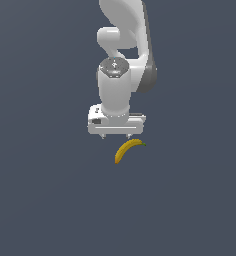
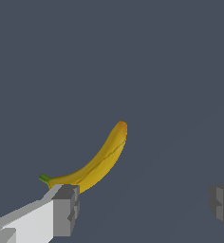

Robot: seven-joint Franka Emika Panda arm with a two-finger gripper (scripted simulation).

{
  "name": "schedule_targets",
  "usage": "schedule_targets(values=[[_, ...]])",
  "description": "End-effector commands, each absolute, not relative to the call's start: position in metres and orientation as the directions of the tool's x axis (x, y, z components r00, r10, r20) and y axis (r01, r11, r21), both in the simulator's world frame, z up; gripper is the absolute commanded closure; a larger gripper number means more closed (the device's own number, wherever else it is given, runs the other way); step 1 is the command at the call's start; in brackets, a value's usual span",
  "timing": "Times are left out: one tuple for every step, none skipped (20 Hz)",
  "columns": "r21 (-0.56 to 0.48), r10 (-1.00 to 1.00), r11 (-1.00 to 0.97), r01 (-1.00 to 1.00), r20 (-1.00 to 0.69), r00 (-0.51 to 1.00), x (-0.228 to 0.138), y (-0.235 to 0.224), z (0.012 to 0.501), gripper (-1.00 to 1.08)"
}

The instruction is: Pick up the object and move it to a goal position.

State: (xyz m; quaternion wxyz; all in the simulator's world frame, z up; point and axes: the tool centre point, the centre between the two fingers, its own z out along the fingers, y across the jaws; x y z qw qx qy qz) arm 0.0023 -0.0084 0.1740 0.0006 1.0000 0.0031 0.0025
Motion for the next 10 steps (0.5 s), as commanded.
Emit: schedule_targets(values=[[0.001, 0.006, -1.0, 0.006, 0.005, 1.0, 0.002, -0.008, 0.174, -0.92], [0.001, 0.006, -1.0, 0.006, 0.005, 1.0, 0.002, -0.009, 0.174, -0.92], [0.001, 0.005, -1.0, 0.005, 0.004, 1.0, 0.002, -0.01, 0.174, -0.92], [0.0, 0.002, -1.0, 0.002, 0.003, 1.0, 0.002, -0.012, 0.174, -0.92], [-0.002, 0.0, -1.0, 0.0, 0.001, 1.0, 0.002, -0.015, 0.174, -0.92], [-0.003, -0.004, -1.0, -0.004, -0.002, 1.0, 0.002, -0.018, 0.174, -0.92], [-0.005, -0.008, -1.0, -0.008, -0.004, 1.0, 0.002, -0.022, 0.174, -0.92], [-0.006, -0.011, -1.0, -0.011, -0.006, 1.0, 0.002, -0.024, 0.174, -0.92], [-0.007, -0.014, -1.0, -0.014, -0.007, 1.0, 0.002, -0.026, 0.174, -0.92], [-0.007, -0.015, -1.0, -0.015, -0.008, 1.0, 0.002, -0.027, 0.174, -0.92]])
